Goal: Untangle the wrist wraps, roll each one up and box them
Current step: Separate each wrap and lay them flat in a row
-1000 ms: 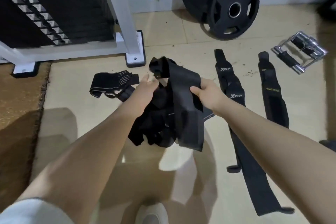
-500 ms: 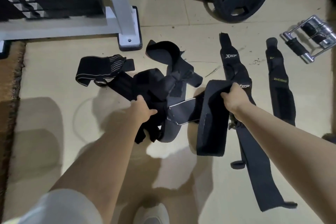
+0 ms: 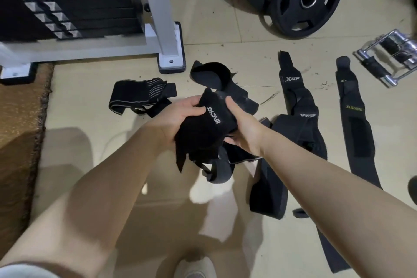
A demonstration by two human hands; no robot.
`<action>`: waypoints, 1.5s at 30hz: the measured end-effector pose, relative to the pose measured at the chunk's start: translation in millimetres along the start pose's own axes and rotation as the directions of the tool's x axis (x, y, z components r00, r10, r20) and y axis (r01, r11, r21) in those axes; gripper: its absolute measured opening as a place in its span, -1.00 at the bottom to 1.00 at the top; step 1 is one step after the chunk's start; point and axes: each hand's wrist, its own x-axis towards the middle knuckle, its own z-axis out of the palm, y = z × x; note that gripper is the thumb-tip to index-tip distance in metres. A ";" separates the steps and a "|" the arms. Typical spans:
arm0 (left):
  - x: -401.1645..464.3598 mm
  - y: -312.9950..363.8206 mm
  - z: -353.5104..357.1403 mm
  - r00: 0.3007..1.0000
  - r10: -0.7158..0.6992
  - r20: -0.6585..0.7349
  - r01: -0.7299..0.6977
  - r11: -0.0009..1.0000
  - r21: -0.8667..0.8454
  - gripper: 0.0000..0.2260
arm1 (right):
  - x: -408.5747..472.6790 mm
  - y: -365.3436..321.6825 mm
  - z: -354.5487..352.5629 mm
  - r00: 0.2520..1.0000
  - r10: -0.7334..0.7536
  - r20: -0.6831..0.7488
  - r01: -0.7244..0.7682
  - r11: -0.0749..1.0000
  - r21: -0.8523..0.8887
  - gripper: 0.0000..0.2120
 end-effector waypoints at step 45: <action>-35.4 -4.9 28.6 0.947 0.236 -0.216 -0.198 0.963 0.181 -0.80 | -30.6 -37.0 18.5 0.959 -0.283 0.002 0.283 0.959 0.001 -0.85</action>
